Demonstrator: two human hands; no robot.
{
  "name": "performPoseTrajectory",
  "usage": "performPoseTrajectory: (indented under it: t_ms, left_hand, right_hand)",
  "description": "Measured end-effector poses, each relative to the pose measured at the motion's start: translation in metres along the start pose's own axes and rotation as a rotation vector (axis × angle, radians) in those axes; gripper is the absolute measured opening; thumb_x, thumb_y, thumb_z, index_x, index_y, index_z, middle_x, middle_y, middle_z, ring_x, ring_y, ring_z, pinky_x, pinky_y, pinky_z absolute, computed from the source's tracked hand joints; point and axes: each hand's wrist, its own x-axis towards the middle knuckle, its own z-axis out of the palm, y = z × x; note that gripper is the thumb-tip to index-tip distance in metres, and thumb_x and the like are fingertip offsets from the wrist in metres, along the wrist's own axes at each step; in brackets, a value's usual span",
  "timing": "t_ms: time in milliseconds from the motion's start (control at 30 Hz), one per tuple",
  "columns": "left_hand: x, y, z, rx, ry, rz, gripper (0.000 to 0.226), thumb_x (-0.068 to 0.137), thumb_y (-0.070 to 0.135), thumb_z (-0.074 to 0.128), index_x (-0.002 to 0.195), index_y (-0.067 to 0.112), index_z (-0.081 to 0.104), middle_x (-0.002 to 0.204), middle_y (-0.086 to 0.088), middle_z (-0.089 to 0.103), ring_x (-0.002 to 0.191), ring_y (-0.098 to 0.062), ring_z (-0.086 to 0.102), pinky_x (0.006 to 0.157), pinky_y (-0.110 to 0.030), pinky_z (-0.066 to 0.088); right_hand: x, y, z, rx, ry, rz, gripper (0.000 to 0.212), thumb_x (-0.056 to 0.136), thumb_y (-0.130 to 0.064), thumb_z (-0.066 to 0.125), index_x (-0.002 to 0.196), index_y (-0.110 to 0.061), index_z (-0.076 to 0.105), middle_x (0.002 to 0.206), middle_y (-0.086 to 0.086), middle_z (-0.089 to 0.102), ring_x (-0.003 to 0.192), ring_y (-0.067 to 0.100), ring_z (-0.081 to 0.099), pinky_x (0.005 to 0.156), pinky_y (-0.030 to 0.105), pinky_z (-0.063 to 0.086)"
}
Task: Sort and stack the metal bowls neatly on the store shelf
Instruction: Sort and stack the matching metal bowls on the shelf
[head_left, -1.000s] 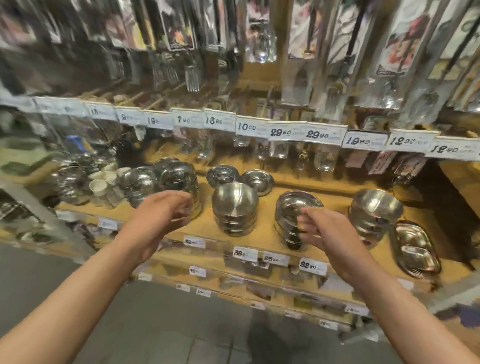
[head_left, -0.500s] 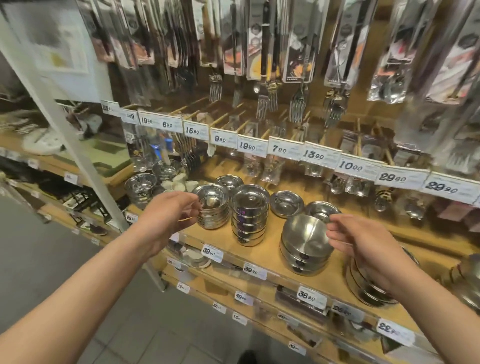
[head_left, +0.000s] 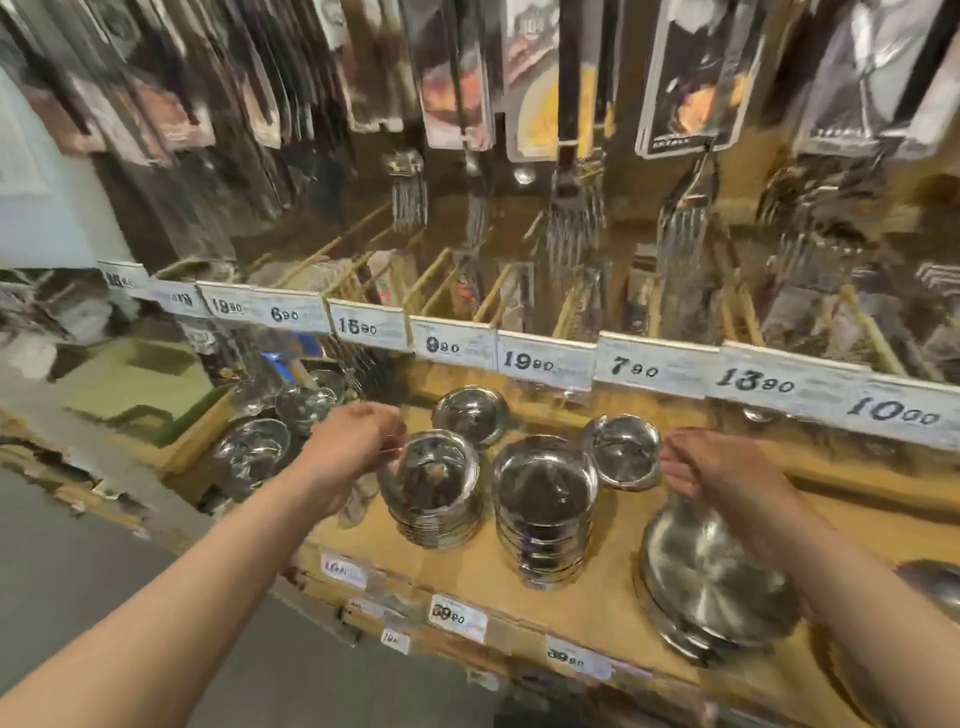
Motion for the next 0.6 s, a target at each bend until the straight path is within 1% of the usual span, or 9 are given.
performPoseTrajectory:
  t_ms: [100,167,333,400,467,500,533,567,600]
  left_hand:
    - [0.040,-0.010,0.002,0.006,-0.004,-0.060,0.013,0.096,0.009,0.062,0.094,-0.001,0.070,0.098,-0.021,0.072,0.091,-0.028,0.063,0.098,-0.049,0.053]
    - [0.069,-0.012,0.005,0.032,-0.032,-0.073,0.016,0.096,0.012,0.064,0.097,-0.002,0.070,0.101,-0.027,0.072,0.091,-0.027,0.063,0.102,-0.051,0.051]
    - [0.137,-0.013,0.022,0.028,-0.164,0.002,0.006,0.093,0.016,0.068,0.098,0.014,0.071,0.097,-0.016,0.071,0.090,-0.024,0.059,0.080,-0.037,0.053]
    - [0.163,-0.020,0.028,0.025,-0.231,0.013,0.017,0.096,0.012,0.066,0.113,0.009,0.067,0.110,-0.019,0.068,0.098,-0.025,0.057,0.079,-0.032,0.050]
    - [0.185,-0.028,0.035,0.091,-0.340,-0.046,0.047,0.095,0.027,0.068,0.135,0.006,0.055,0.137,-0.015,0.059,0.124,-0.029,0.055,0.103,-0.039,0.049]
    - [0.194,-0.032,0.039,0.151,-0.400,-0.101,0.066,0.088,0.044,0.070,0.141,0.010,0.049,0.140,-0.005,0.056,0.129,-0.025,0.051,0.110,-0.040,0.045]
    - [0.203,-0.037,0.041,0.201,-0.446,-0.154,0.067,0.085,0.058,0.067,0.136,0.018,0.049,0.129,0.009,0.054,0.120,-0.016,0.053,0.104,-0.033,0.048]
    - [0.215,-0.044,0.044,0.209,-0.448,-0.207,0.047,0.092,0.060,0.056,0.121,0.023,0.053,0.110,0.015,0.052,0.100,-0.007,0.053,0.087,-0.024,0.051]
    - [0.226,-0.051,0.046,0.206,-0.431,-0.258,0.029,0.102,0.052,0.044,0.102,0.024,0.053,0.095,0.015,0.047,0.083,-0.004,0.047,0.077,-0.021,0.050]
  right_hand:
    - [0.015,-0.001,0.011,-0.130,0.085,-0.003,0.024,0.093,-0.035,0.067,0.089,-0.013,0.075,0.073,-0.002,0.076,0.069,0.017,0.070,0.065,0.030,0.051]
    - [0.024,-0.004,0.019,-0.222,0.132,0.024,0.029,0.091,-0.040,0.066,0.089,-0.013,0.076,0.080,0.002,0.076,0.077,0.023,0.068,0.072,0.033,0.049]
    - [0.037,-0.005,0.044,-0.018,0.164,0.131,0.008,0.093,-0.016,0.069,0.096,-0.009,0.072,0.096,0.012,0.075,0.089,0.024,0.067,0.094,0.043,0.055]
    - [0.038,-0.007,0.048,-0.008,0.197,0.082,0.007,0.094,-0.017,0.066,0.100,-0.013,0.070,0.095,0.009,0.073,0.085,0.020,0.067,0.080,0.034,0.060]
    - [0.035,-0.012,0.050,-0.039,0.204,0.048,0.013,0.095,-0.016,0.063,0.105,-0.008,0.068,0.089,0.013,0.071,0.071,0.013,0.065,0.058,0.020,0.054]
    - [0.033,-0.014,0.051,-0.040,0.214,0.042,0.018,0.096,-0.013,0.061,0.108,-0.001,0.066,0.091,0.021,0.070,0.069,0.015,0.064,0.058,0.021,0.054]
    - [0.031,-0.015,0.051,-0.024,0.229,0.041,0.023,0.096,-0.012,0.060,0.113,0.003,0.064,0.098,0.028,0.069,0.074,0.020,0.064,0.065,0.027,0.056]
    - [0.028,-0.017,0.053,-0.008,0.246,0.034,0.025,0.096,-0.011,0.060,0.116,0.004,0.063,0.105,0.030,0.069,0.080,0.026,0.063,0.075,0.034,0.058]
    - [0.024,-0.018,0.055,-0.002,0.264,0.027,0.027,0.096,-0.012,0.061,0.118,0.002,0.063,0.109,0.029,0.069,0.084,0.028,0.063,0.082,0.038,0.057]
